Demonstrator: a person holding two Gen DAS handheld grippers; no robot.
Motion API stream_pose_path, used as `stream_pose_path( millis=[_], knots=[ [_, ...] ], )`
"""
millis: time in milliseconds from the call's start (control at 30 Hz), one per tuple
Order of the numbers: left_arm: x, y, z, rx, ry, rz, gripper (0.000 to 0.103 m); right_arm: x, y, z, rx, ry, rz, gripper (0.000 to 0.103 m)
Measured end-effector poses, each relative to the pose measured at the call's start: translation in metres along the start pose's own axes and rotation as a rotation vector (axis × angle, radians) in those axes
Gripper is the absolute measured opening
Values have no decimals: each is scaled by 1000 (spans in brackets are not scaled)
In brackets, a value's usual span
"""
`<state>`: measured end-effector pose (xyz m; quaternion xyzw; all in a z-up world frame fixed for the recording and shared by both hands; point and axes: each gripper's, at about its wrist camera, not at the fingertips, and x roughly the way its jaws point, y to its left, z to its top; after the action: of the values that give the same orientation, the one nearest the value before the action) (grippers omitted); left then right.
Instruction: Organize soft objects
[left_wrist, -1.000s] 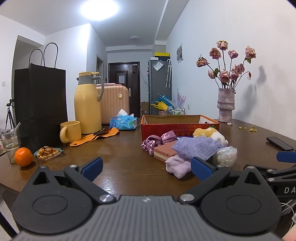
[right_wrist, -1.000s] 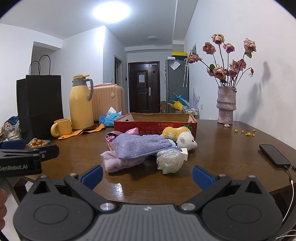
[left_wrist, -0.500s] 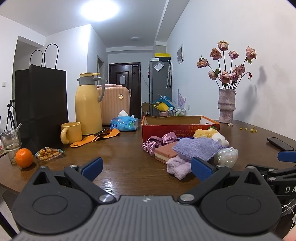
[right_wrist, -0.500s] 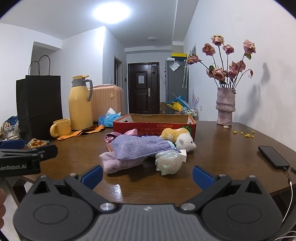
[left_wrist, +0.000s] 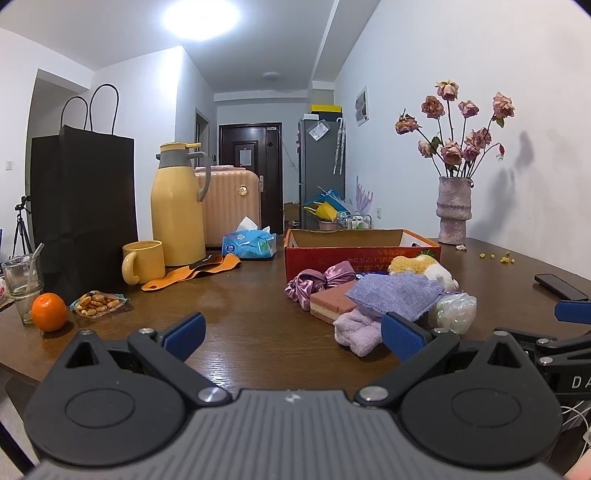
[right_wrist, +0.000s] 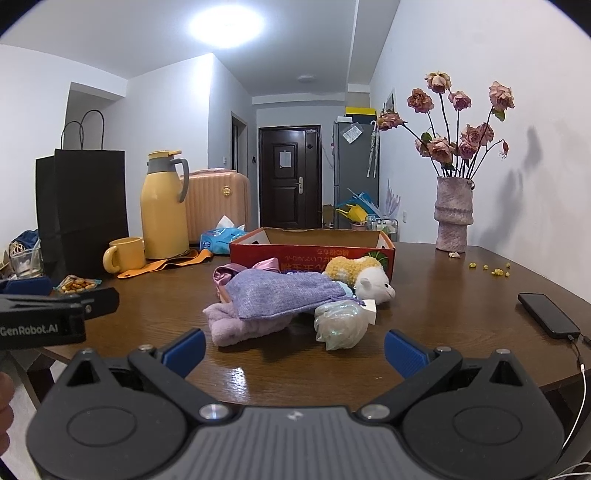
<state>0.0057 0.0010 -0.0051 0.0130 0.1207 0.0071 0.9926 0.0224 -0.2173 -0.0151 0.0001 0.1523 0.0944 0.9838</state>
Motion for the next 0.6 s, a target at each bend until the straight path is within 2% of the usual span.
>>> stream_pose_path(
  millis=[333,500,567,600],
  knots=[
    [5,2,-1,-4,6,11,103,1,0,-2,-3,-5,3,103],
    [19,3,-2,12,-11,20,103,13,-1,-6,-18,-2,-6,103],
    [30,3,-2,-2,7,28,103,19,-3,-7,-33,-1,-12,103],
    [36,4,-2,-10,20,9,103,21,-4,-7,-33,-4,-15,103]
  ],
)
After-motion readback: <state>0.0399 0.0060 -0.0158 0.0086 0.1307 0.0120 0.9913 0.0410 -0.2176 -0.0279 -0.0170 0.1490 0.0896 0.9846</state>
